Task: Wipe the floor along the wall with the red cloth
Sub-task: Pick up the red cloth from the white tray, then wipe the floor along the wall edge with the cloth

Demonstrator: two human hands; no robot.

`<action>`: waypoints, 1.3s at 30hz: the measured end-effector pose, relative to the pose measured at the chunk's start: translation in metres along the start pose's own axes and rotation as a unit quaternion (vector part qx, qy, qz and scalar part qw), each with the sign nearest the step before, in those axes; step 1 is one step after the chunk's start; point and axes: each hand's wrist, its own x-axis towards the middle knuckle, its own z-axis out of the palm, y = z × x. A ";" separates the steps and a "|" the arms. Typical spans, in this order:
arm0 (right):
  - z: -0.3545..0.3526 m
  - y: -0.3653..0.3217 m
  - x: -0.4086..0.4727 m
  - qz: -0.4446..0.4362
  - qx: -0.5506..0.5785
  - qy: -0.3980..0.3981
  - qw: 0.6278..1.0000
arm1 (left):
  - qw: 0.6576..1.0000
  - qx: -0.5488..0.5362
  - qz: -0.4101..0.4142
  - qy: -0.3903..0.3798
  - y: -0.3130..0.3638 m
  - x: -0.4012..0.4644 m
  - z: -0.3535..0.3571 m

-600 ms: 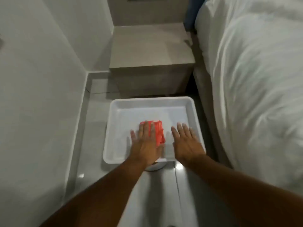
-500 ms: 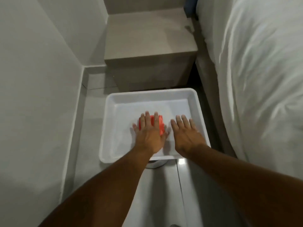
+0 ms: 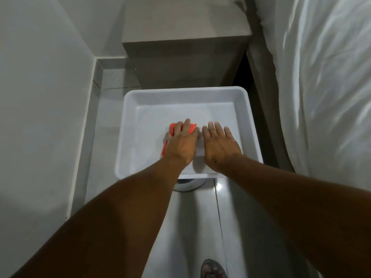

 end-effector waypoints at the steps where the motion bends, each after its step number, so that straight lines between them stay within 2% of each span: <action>1: -0.004 -0.007 -0.008 0.003 0.002 0.003 1.000 | 1.000 -0.012 -0.004 0.002 -0.002 -0.007 -0.006; 5: -0.029 -0.043 -0.057 0.017 0.021 0.002 1.000 | 0.999 -0.032 -0.004 0.036 -0.010 -0.060 -0.046; 9: -0.054 -0.098 -0.133 0.003 0.037 -0.015 0.999 | 0.996 -0.066 -0.002 0.059 -0.020 -0.164 -0.086; 12: -0.053 -0.155 -0.190 -0.023 0.067 -0.003 0.997 | 0.995 -0.067 0.002 0.078 -0.044 -0.262 -0.088; 15: -0.035 -0.219 -0.240 -0.046 0.075 -0.036 0.995 | 0.995 -0.070 -0.041 0.056 -0.077 -0.354 -0.065; 20: 0.049 -0.294 -0.261 -0.098 0.046 -0.071 0.992 | 0.994 -0.055 -0.090 0.003 -0.136 -0.440 0.017; 28: 0.266 -0.352 -0.254 -0.150 0.031 -0.129 0.980 | 0.994 0.005 -0.088 -0.058 -0.209 -0.498 0.244; 32: 0.351 -0.340 -0.250 -0.150 0.019 -0.156 0.976 | 0.990 0.036 -0.138 -0.003 -0.246 -0.504 0.321; 34: 0.380 -0.325 -0.235 -0.150 0.025 -0.138 0.979 | 0.984 0.044 -0.169 0.034 -0.267 -0.498 0.344; 37: 0.410 -0.299 -0.198 -0.153 0.051 -0.024 0.987 | 0.981 0.062 -0.175 0.063 -0.291 -0.486 0.369; 39: 0.420 -0.285 -0.165 -0.147 0.054 0.002 0.988 | 0.982 0.054 -0.170 0.059 -0.302 -0.482 0.387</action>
